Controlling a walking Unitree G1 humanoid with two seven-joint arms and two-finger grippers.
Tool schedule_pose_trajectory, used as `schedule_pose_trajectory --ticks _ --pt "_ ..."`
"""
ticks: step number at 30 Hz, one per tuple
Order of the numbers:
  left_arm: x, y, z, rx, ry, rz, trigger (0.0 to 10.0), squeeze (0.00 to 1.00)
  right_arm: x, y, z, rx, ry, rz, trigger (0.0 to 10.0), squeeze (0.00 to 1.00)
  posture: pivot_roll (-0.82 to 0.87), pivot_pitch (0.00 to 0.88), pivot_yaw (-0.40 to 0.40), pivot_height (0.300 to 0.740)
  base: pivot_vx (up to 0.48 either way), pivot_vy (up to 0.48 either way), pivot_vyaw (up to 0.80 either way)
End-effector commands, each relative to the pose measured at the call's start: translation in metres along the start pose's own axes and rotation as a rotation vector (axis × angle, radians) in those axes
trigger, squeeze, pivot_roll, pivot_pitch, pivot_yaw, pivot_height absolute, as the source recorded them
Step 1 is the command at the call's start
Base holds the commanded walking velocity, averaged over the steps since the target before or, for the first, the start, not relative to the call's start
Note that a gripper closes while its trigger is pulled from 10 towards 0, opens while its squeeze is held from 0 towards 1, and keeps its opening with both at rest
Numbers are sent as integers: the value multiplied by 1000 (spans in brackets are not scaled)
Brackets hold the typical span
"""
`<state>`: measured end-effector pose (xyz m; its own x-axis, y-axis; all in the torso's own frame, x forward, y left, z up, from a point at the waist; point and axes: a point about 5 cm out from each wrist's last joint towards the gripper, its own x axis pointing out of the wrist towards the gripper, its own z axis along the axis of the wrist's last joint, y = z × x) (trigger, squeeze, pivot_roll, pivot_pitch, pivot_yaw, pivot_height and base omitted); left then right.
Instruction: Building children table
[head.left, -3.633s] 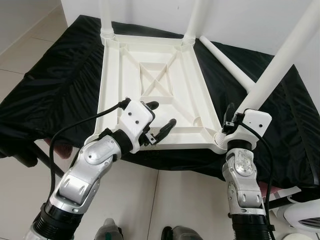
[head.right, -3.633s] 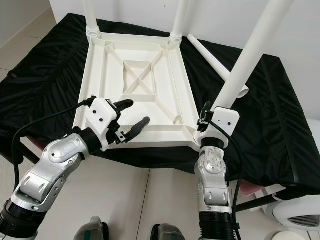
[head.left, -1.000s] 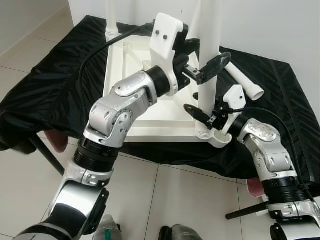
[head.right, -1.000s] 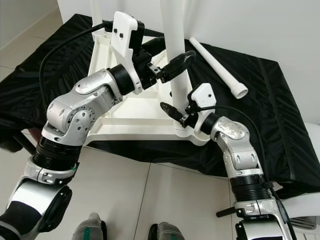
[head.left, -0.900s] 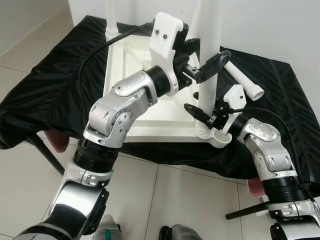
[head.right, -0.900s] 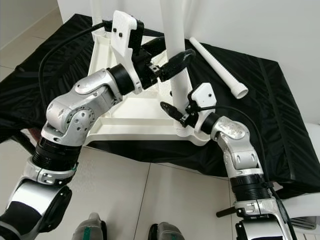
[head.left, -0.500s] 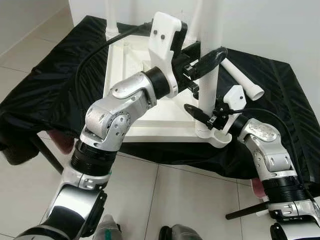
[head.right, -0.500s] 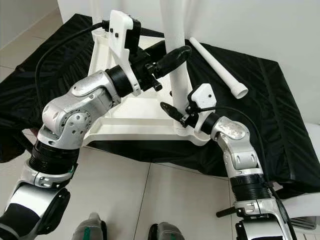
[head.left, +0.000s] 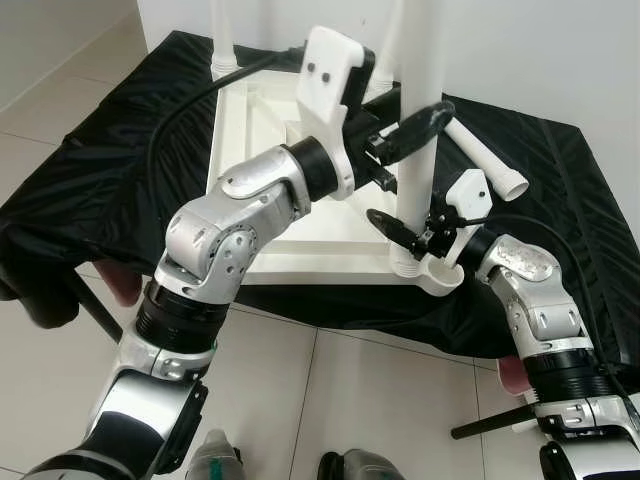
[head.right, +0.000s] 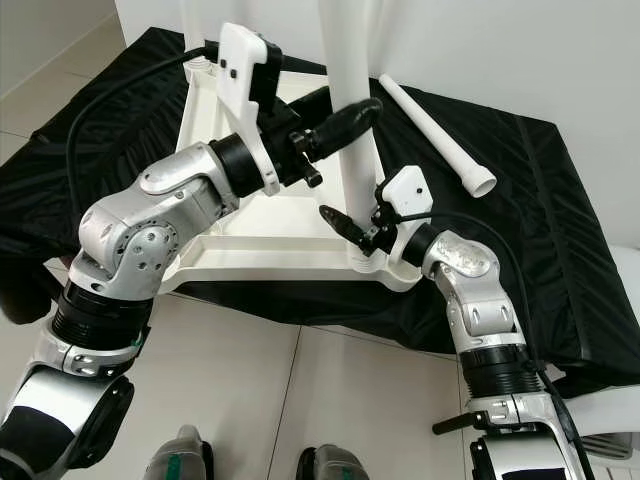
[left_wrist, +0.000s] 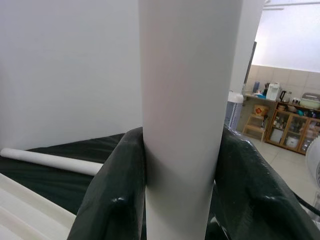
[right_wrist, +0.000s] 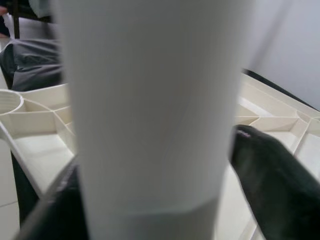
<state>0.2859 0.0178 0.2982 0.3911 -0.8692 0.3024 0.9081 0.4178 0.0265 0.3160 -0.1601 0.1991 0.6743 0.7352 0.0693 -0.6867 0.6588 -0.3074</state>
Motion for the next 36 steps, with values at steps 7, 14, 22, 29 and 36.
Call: schedule_pose_trajectory --ticks 7,14,22,29,36 --pt "5 -9 3 23 -7 -135 10000 0 4 -5 8 -10 -39 -71 10000 1000 62 48 -107 740 0 0 0" --pt "6 5 12 54 -45 -19 10000 0 10 -1 4 -28 -8 -220 10000 0 65 49 -113 740 0 0 0" --pt "3 25 19 92 -56 112 10000 0 13 3 -4 -20 20 -383 10000 0 65 50 -109 740 0 0 0" --pt "3 32 24 134 -71 173 10000 0 25 14 -4 31 23 -549 10000 0 69 44 -108 740 0 0 0" --pt "6 32 28 153 -88 183 10000 0 31 19 0 32 27 -612 10000 0 71 39 -109 740 0 0 0"
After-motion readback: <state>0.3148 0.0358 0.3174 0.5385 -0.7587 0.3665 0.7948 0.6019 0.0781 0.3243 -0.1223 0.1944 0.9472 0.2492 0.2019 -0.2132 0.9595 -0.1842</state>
